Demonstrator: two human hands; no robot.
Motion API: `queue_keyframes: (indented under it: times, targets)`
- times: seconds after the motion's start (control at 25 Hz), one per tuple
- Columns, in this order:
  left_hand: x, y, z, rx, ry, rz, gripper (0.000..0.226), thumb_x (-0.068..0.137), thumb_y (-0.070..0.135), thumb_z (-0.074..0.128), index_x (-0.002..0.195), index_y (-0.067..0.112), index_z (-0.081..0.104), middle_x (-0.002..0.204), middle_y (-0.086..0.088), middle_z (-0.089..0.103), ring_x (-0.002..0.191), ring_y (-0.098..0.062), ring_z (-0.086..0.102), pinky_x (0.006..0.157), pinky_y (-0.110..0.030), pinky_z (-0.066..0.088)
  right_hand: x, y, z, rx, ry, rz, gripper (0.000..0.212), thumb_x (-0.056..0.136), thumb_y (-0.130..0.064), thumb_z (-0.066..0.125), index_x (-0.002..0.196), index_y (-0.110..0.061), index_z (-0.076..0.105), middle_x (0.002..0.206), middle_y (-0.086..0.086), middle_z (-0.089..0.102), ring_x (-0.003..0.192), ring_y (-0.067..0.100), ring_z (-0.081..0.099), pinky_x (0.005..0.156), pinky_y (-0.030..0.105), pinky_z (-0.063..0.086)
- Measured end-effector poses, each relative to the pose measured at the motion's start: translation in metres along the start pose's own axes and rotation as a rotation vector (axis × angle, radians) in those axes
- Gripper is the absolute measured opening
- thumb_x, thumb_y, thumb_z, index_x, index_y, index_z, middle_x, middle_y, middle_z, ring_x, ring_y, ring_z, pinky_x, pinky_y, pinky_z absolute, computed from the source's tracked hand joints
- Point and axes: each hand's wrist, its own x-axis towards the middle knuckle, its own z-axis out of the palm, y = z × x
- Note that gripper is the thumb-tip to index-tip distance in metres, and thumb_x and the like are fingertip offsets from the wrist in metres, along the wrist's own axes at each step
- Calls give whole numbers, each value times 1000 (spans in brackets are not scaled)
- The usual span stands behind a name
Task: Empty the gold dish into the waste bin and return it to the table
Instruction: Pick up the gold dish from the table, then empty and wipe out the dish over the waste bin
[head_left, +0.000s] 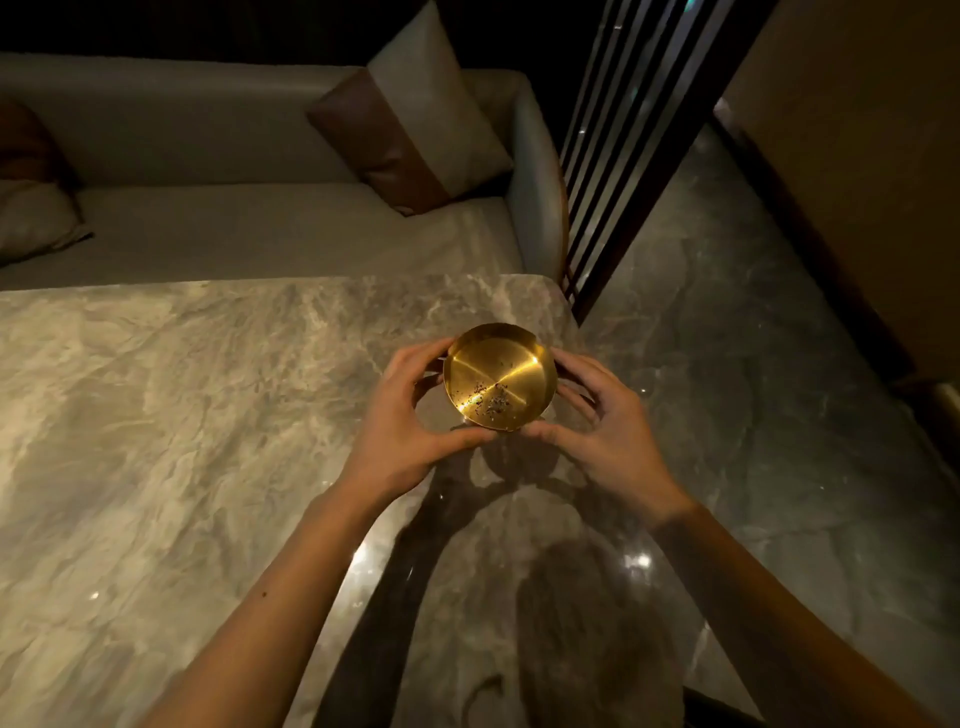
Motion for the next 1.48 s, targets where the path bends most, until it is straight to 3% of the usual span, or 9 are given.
queue_keyframes:
  times: [0.12, 0.24, 0.48, 0.64, 0.92, 1.08, 1.2, 1.36, 1.48]
  targets:
    - [4, 13, 57, 13, 81, -50, 95, 54, 33, 94, 138, 24, 49, 129, 4, 51, 122, -8, 54, 106, -21, 43, 8, 27, -53, 19, -85, -14, 79, 58, -29, 82, 129, -31, 49, 127, -20, 51, 120, -7, 52, 105, 17, 41]
    - [7, 28, 114, 12, 116, -117, 95, 54, 34, 93, 138, 19, 51, 129, 0, 52, 121, -9, 55, 106, -22, 45, 8, 53, -106, 38, -129, 22, 83, 59, -27, 84, 135, -20, 51, 134, -9, 53, 125, 2, 52, 109, 28, 41]
    - [19, 38, 179, -6, 82, -200, 100, 50, 51, 89, 139, 24, 50, 133, 4, 51, 123, -5, 54, 107, -25, 45, 2, 89, -169, 75, -165, 104, 86, 61, -24, 83, 139, -12, 48, 140, 3, 53, 129, 9, 50, 111, 37, 41]
    - [32, 29, 200, -45, 25, -247, 99, 49, 44, 90, 137, 20, 51, 133, 1, 52, 123, -9, 55, 109, -27, 44, -2, 111, -181, 61, -129, 161, 87, 63, -23, 85, 139, -6, 46, 138, 9, 55, 128, 15, 53, 110, 43, 42]
    - [44, -13, 253, -73, -119, -370, 96, 57, 25, 92, 141, 19, 47, 132, 1, 50, 122, -11, 54, 105, -23, 43, -13, 161, -200, 44, -56, 309, 75, 67, -13, 84, 135, -9, 52, 132, 5, 61, 124, 14, 56, 108, 40, 44]
    - [45, -26, 286, -94, -93, -438, 93, 57, 25, 93, 139, 21, 48, 131, 3, 49, 120, -10, 54, 106, -29, 46, -17, 188, -211, 98, -39, 352, 74, 65, -16, 80, 134, -7, 53, 129, 4, 62, 123, 10, 57, 107, 28, 44]
    - [44, -31, 324, -132, -82, -504, 92, 57, 23, 93, 136, 30, 46, 135, 3, 49, 121, -8, 51, 106, -29, 44, -20, 216, -236, 163, -50, 397, 65, 70, -6, 77, 131, -6, 54, 127, 4, 63, 121, 10, 58, 100, 22, 47]
    - [49, -51, 383, -134, -40, -612, 95, 58, 22, 93, 140, 19, 46, 135, 4, 48, 121, -8, 49, 106, -27, 42, -19, 271, -266, 230, -99, 471, 58, 76, 3, 71, 130, -9, 55, 124, 2, 65, 118, 11, 61, 96, 24, 52]
    - [52, -80, 425, -122, -32, -708, 95, 54, 31, 94, 137, 22, 49, 134, 4, 52, 124, -13, 54, 109, -36, 44, -14, 317, -281, 240, -143, 531, 58, 76, 1, 73, 129, -16, 54, 121, -6, 64, 112, 0, 61, 94, 17, 50]
